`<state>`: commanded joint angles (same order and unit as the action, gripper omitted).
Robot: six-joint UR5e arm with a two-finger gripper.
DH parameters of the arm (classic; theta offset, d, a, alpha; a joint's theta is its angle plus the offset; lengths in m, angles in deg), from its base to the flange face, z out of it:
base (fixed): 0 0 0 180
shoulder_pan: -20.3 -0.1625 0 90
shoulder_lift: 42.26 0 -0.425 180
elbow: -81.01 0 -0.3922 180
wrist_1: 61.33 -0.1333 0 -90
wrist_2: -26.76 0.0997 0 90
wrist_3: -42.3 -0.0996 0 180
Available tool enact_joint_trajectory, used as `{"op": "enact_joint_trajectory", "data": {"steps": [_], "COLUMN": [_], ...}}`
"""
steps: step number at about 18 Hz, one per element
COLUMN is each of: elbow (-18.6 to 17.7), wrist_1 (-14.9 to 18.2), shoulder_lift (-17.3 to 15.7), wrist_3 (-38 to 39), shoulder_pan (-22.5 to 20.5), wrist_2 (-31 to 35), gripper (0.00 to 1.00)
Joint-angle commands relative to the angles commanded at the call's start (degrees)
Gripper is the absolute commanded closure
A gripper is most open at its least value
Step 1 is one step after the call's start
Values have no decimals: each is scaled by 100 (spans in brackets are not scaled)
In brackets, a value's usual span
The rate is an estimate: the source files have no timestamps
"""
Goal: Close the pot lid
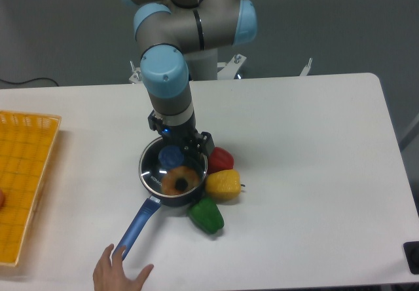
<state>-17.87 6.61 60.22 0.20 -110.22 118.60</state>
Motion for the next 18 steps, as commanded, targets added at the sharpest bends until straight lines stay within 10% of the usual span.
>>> {"op": "enact_joint_trajectory", "data": {"steps": [18], "elbow": [290], "wrist_1": [835], "shoulder_lift": [-510], "wrist_3": [-2468], "shoulder_pan": [-1177], "wrist_2": [61], "gripper": [0]}}
